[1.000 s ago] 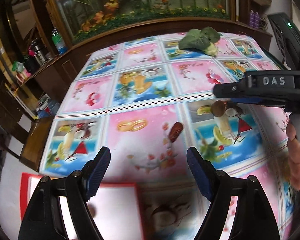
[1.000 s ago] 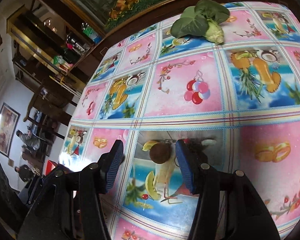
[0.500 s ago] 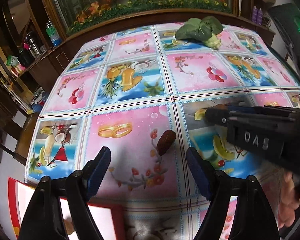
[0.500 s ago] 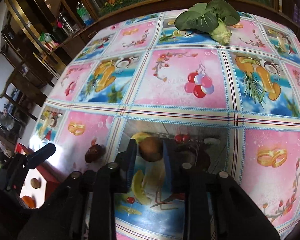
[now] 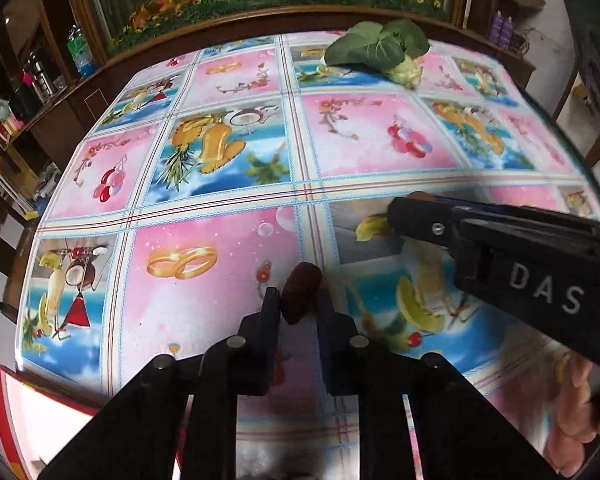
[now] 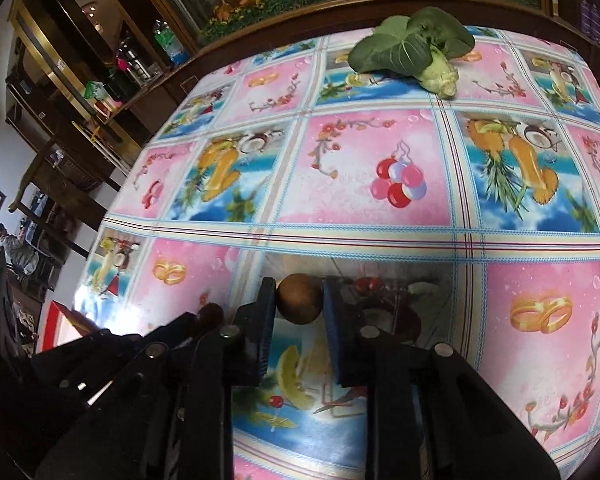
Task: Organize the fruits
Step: 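Grasp and lift the brown nut with the right gripper while the left lifts the date, then carry the nut into the tray and open the right gripper while the left releases the date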
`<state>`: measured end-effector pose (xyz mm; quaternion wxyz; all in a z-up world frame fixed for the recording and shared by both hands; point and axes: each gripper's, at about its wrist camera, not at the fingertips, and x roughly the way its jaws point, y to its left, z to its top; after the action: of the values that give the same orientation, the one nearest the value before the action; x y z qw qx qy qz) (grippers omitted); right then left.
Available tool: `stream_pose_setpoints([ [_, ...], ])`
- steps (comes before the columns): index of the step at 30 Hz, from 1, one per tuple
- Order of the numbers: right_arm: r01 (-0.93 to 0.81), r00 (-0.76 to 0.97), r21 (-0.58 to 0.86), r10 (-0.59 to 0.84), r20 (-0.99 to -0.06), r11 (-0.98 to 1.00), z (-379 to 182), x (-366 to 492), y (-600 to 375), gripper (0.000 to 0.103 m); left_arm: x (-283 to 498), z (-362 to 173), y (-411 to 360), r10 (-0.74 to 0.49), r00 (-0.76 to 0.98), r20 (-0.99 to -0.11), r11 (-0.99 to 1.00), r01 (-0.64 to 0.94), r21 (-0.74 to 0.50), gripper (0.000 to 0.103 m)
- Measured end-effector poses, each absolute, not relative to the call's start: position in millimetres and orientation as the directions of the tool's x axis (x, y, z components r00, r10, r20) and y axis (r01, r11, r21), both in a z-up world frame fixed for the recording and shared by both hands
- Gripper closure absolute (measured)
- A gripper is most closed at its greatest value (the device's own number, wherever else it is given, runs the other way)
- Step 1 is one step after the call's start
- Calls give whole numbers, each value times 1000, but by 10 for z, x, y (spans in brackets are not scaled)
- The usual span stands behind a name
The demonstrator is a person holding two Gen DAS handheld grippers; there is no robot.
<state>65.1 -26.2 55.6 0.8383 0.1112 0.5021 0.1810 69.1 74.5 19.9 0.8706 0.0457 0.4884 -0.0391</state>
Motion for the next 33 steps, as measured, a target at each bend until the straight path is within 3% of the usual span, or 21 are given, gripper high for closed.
stream_pose_setpoints([
  [7, -254, 486, 429, 497, -718, 867, 860, 496, -204, 77, 240, 705, 906, -23, 637, -771, 997, 71, 29, 87],
  [17, -412, 562, 425, 592, -578, 806, 1314, -100, 122, 77, -1029, 1204, 1066, 85, 824, -561, 996, -55, 70, 87],
  [22, -473, 547, 405, 621, -560, 782, 1313, -364, 294, 77, -1225, 1157, 1113, 87, 826, -557, 996, -81, 35, 87],
  [33, -509, 514, 348, 602, -611, 787, 1052, -608, 478, 77, -1399, 1011, 1206, 112, 815, -569, 992, -123, 19, 87],
])
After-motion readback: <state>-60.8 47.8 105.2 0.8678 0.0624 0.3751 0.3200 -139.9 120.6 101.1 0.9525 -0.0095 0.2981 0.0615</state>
